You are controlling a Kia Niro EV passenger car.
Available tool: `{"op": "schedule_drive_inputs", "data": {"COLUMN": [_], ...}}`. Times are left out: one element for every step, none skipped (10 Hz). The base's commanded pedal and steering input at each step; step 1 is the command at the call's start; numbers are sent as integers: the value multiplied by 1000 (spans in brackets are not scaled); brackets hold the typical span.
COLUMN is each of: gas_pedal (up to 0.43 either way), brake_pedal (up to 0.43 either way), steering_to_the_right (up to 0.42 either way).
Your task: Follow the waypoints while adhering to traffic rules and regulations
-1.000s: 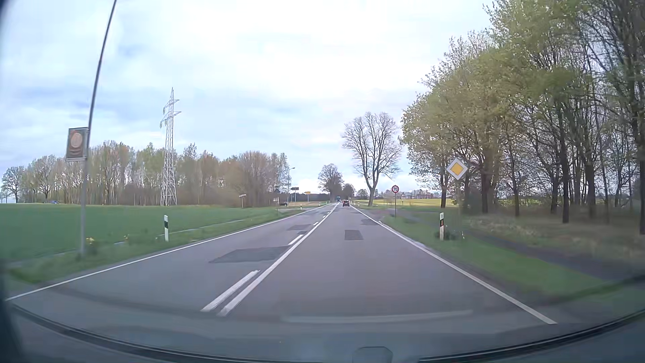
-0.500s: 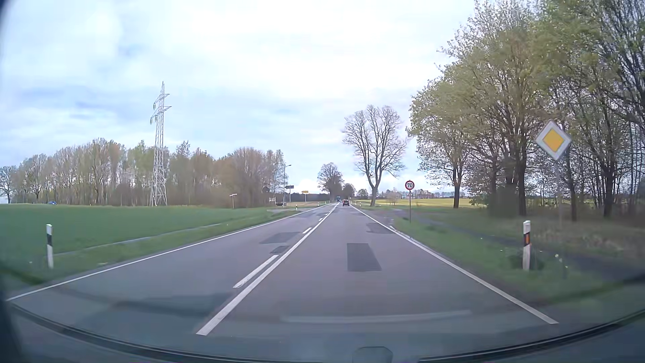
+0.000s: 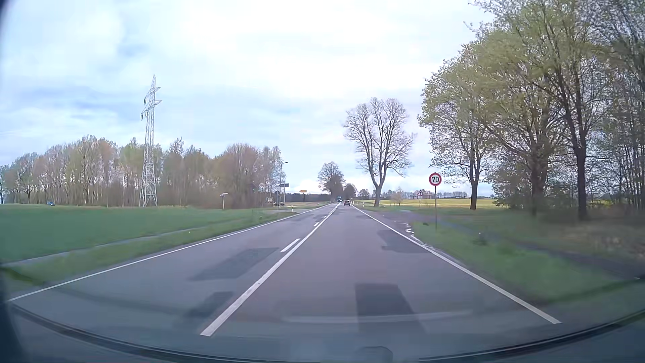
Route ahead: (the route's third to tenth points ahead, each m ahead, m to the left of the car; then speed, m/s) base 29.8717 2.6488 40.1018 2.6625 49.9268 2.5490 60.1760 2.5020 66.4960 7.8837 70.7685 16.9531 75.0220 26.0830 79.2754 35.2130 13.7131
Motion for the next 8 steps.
{"op": "schedule_drive_inputs", "data": {"gas_pedal": [8, 0, 0, 0, 0, 0, 0, 0], "brake_pedal": [0, 0, 0, 0, 0, 0, 0, 0], "steering_to_the_right": [-4, -4, -4, -4, -4, -3, -3, -3]}}
